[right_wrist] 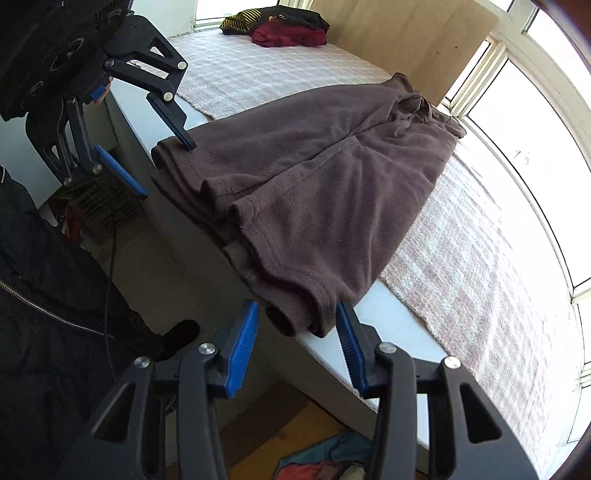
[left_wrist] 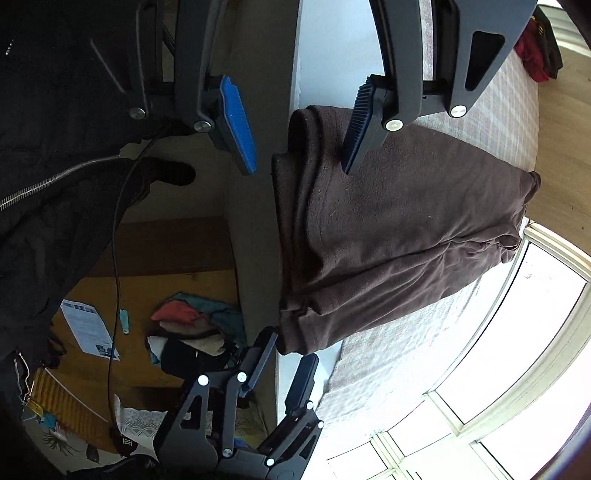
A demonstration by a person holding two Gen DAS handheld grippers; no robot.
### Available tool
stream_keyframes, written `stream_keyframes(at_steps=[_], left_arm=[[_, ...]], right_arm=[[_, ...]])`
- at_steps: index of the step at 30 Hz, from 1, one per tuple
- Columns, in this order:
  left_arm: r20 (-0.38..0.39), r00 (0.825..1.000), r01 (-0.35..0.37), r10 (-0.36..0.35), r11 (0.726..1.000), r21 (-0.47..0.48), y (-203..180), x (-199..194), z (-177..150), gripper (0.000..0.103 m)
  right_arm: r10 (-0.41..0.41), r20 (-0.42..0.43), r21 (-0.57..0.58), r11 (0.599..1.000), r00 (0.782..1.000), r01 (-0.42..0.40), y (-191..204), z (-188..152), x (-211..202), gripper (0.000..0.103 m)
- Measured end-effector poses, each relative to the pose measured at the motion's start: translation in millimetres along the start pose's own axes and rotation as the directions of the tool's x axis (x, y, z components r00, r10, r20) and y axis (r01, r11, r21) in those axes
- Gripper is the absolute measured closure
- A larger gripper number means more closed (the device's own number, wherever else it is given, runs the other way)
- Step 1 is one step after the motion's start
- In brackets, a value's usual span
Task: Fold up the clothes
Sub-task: 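Grasp the sweatshirt end with the left gripper while the right gripper grasps beside it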
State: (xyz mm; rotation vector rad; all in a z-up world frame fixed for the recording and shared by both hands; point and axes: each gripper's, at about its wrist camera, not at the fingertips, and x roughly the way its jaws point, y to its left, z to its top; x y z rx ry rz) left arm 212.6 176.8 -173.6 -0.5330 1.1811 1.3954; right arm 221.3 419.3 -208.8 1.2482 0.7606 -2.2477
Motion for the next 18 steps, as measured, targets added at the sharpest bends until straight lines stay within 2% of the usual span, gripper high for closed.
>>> stream_keyframes(at_steps=[4,8,10,14,16,18], left_arm=[[-0.015,1.000,0.027,-0.028,0.999,-0.041,6,8,3,0.063],[-0.010,0.996,0.083,-0.085,0.990,-0.117,26,5,3,0.077],[0.005,0.993,0.120,-0.121,0.978,-0.171,36,2,0,0.079],[0.056,0.983,0.181,-0.173,0.946,-0.268,58,-11,-5,0.082],[0.081,0.979,0.202,-0.185,0.928,-0.312,70,-16,-8,0.083],[0.097,0.975,0.219,-0.198,0.914,-0.341,79,-20,-11,0.083]], right_arm=[[0.022,0.013,-0.023,1.000,1.000,-0.022,-4,0,-8,0.060],[0.026,-0.011,-0.083,0.996,1.000,-0.026,-2,0,4,0.060],[0.026,-0.020,-0.127,0.991,0.999,-0.029,3,0,10,0.060],[-0.029,-0.023,-0.248,0.969,0.999,0.023,19,-1,17,0.060],[-0.038,-0.044,-0.265,0.964,0.998,0.025,22,-2,22,0.064],[-0.013,-0.040,-0.229,0.973,0.999,0.003,15,1,17,0.065]])
